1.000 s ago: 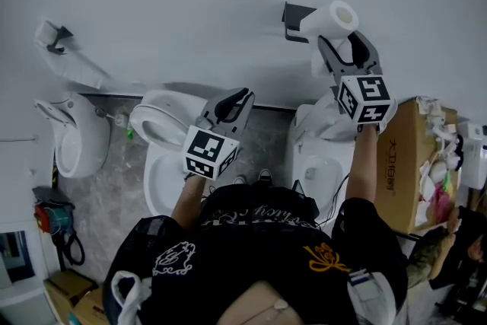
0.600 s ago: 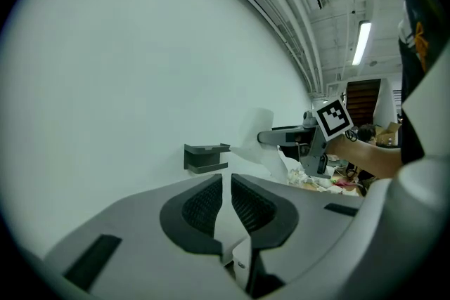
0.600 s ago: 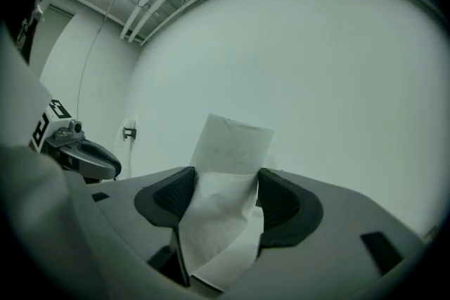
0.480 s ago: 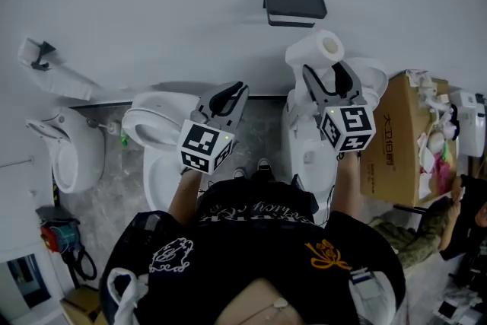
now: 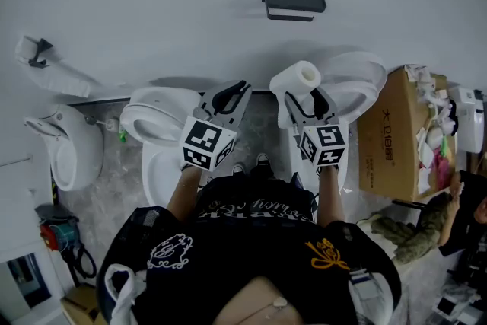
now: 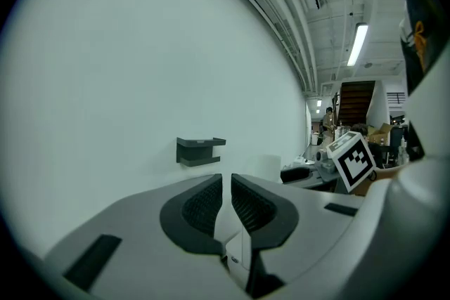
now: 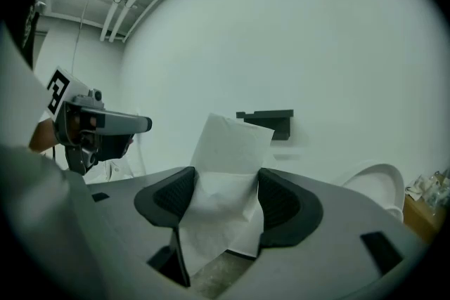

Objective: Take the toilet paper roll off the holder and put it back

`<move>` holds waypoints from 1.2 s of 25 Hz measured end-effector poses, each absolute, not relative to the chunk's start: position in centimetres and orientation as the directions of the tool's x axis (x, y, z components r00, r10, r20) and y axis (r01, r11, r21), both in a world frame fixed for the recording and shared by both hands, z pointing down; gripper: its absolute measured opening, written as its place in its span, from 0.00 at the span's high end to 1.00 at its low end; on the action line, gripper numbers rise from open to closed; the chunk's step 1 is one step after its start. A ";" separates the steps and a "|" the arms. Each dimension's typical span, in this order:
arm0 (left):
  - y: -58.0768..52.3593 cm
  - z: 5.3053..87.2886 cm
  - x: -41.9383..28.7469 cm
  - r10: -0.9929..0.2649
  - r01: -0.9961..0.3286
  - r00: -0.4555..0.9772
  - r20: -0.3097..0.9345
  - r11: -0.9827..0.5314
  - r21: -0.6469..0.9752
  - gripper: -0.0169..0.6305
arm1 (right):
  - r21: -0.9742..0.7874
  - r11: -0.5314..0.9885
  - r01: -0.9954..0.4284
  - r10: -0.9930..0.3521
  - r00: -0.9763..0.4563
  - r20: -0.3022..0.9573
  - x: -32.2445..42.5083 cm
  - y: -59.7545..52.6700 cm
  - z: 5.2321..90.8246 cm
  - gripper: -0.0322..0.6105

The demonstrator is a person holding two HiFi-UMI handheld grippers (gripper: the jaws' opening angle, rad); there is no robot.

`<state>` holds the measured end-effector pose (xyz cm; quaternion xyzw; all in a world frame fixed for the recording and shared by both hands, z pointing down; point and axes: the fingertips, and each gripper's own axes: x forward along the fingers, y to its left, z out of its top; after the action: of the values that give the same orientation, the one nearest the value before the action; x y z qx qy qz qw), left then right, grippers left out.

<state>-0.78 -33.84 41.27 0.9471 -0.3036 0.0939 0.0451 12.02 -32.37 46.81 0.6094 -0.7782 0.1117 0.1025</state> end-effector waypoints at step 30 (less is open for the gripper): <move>-35.8 40.6 -1.8 -0.625 -0.639 0.762 0.171 -0.769 0.037 0.91 | 0.021 0.265 -0.964 -0.963 -0.264 0.059 13.0 -37.1 37.6 0.49</move>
<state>-1.80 -35.82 40.56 0.9374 -0.3369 0.0748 0.0464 12.98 -37.08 37.63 0.6061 -0.7948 0.0095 0.0298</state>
